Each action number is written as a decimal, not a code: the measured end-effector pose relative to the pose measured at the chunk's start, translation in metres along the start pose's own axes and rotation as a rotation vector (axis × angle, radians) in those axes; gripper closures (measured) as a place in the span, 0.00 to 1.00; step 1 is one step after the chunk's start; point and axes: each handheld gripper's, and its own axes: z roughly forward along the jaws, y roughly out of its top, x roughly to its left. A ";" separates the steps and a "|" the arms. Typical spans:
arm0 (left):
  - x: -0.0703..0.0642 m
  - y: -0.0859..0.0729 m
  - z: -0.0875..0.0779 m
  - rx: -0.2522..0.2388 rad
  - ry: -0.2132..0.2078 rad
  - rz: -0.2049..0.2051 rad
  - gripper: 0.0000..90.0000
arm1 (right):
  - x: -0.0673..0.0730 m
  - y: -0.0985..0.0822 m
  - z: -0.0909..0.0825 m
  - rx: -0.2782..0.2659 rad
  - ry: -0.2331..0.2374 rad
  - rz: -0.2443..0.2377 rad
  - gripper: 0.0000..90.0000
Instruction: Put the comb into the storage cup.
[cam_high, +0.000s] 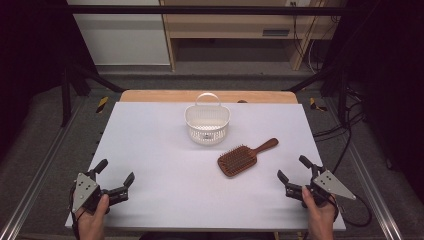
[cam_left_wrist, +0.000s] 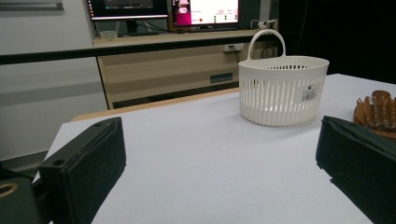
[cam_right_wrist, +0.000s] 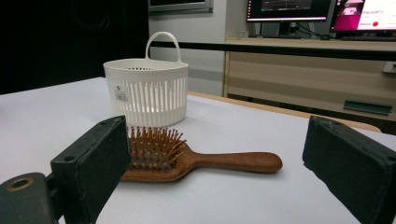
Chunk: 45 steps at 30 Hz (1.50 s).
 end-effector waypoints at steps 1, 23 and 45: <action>0.000 0.000 0.000 -0.002 -0.001 0.001 0.01 | 0.000 0.000 0.000 -0.001 -0.005 0.003 0.08; 0.011 -0.002 0.009 -0.014 -0.013 -0.024 0.01 | 0.006 -0.001 0.006 0.051 -0.009 0.012 0.06; 0.007 -0.005 0.005 0.002 -0.002 -0.027 0.01 | 0.000 0.032 0.029 0.099 0.007 -0.042 0.06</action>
